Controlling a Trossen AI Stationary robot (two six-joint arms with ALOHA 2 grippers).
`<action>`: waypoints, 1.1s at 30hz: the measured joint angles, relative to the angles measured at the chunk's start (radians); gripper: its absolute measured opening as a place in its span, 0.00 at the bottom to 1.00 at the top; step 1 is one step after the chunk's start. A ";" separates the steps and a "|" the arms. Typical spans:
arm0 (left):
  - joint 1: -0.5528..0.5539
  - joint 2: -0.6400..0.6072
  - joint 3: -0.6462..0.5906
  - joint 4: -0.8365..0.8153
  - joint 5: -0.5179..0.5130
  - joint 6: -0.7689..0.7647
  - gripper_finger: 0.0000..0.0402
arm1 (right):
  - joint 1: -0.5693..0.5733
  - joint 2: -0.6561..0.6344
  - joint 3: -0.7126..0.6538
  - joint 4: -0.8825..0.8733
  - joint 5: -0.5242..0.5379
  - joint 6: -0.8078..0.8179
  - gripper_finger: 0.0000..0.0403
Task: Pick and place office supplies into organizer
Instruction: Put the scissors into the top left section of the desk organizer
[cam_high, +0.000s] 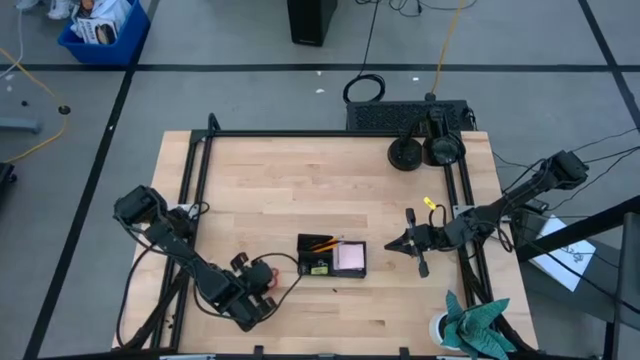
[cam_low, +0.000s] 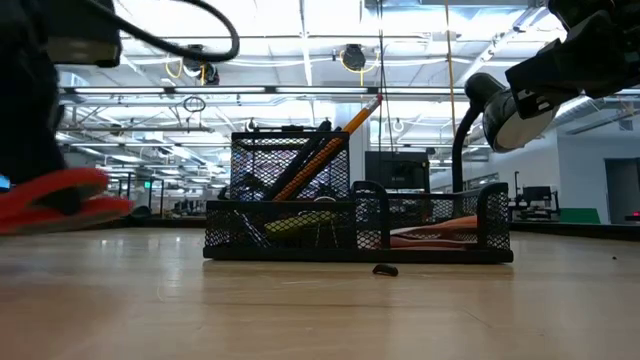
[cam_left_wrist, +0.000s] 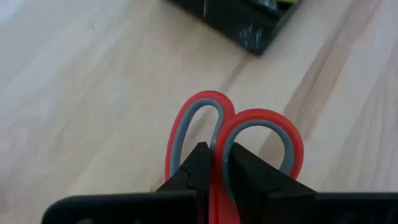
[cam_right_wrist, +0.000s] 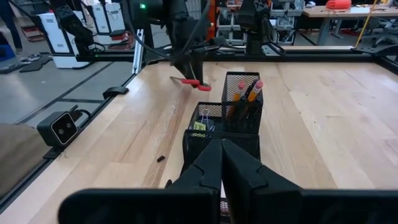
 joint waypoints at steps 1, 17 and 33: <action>0.000 0.000 0.000 0.003 -0.024 0.005 0.10 | 0.000 0.000 0.000 0.000 0.000 0.000 0.00; 0.049 -0.261 0.003 0.489 -0.419 0.895 0.10 | 0.000 0.000 0.000 0.000 0.000 0.000 0.00; 0.382 -0.279 0.005 1.018 0.188 1.596 0.09 | 0.000 0.000 0.000 0.000 0.000 0.000 0.00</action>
